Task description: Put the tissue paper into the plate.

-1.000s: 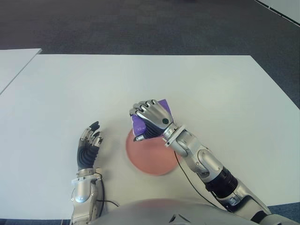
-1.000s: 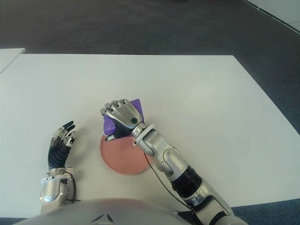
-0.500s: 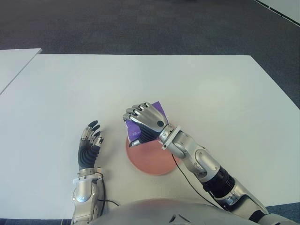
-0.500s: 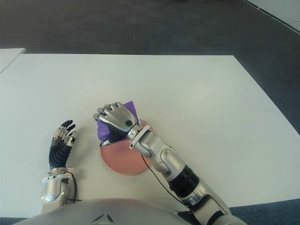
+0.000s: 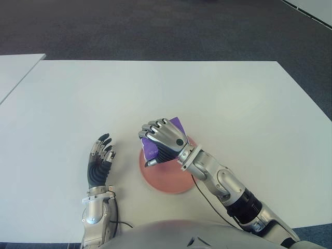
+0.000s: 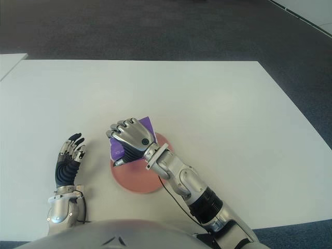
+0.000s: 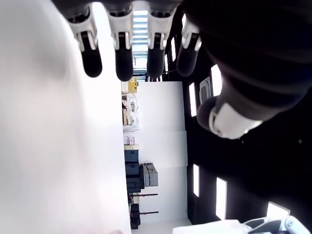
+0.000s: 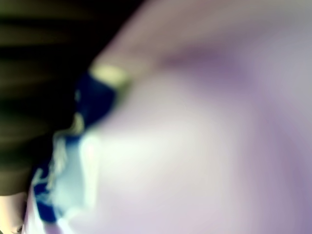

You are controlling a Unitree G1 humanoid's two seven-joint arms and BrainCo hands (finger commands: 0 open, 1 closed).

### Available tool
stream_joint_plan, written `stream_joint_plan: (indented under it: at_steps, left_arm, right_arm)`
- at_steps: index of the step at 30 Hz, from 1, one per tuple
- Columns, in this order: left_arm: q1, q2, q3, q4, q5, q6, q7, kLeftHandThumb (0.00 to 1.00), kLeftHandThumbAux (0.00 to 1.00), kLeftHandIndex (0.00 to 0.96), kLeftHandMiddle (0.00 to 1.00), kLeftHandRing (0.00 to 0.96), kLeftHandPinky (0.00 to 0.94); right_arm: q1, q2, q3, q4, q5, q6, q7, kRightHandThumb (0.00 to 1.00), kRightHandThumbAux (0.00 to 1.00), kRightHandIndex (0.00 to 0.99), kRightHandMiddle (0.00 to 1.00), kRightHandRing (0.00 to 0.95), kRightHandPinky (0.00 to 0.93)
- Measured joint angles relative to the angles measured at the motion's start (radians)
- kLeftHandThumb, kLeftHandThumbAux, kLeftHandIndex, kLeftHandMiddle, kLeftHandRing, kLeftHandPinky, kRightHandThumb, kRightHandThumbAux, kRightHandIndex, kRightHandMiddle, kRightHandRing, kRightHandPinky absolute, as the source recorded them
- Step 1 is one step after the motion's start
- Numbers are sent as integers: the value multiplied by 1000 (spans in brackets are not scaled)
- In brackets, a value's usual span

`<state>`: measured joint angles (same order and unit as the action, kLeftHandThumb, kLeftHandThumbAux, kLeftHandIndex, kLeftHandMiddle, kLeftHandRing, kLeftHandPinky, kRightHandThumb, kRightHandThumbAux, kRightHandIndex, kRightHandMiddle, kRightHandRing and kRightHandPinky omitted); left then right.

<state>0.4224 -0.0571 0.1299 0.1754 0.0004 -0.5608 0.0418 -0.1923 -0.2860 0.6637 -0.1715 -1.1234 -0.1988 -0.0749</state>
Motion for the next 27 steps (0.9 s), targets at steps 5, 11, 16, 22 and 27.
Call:
stream_joint_plan:
  at_steps: [5, 11, 16, 22, 27]
  left_arm:
    - [0, 1, -3, -5, -1, 12, 0, 260, 631, 184, 171, 181, 204]
    - [0, 3, -9, -9, -3, 20, -1, 254, 620, 178, 166, 177, 197]
    - [1, 6, -14, -11, -8, 24, -4, 246, 624, 173, 160, 163, 171]
    - [2, 10, -18, -11, 1, 26, -3, 251, 614, 173, 154, 153, 178]
    - [-2, 13, -18, -4, 0, 17, -3, 242, 593, 169, 138, 144, 190]
  right_arm:
    - [0, -8, 0, 0, -3, -9, -21, 858, 670, 414, 546, 849, 853]
    - [11, -8, 0, 1, -13, -10, -34, 858, 671, 413, 548, 851, 859]
    - [33, 1, -9, 1, 13, -10, -35, 853, 669, 424, 573, 756, 718]
    - [51, 4, -24, -7, 50, -11, -34, 421, 526, 206, 215, 226, 230]
    - [55, -16, -23, -22, 48, -15, -4, 190, 425, 35, 36, 37, 38]
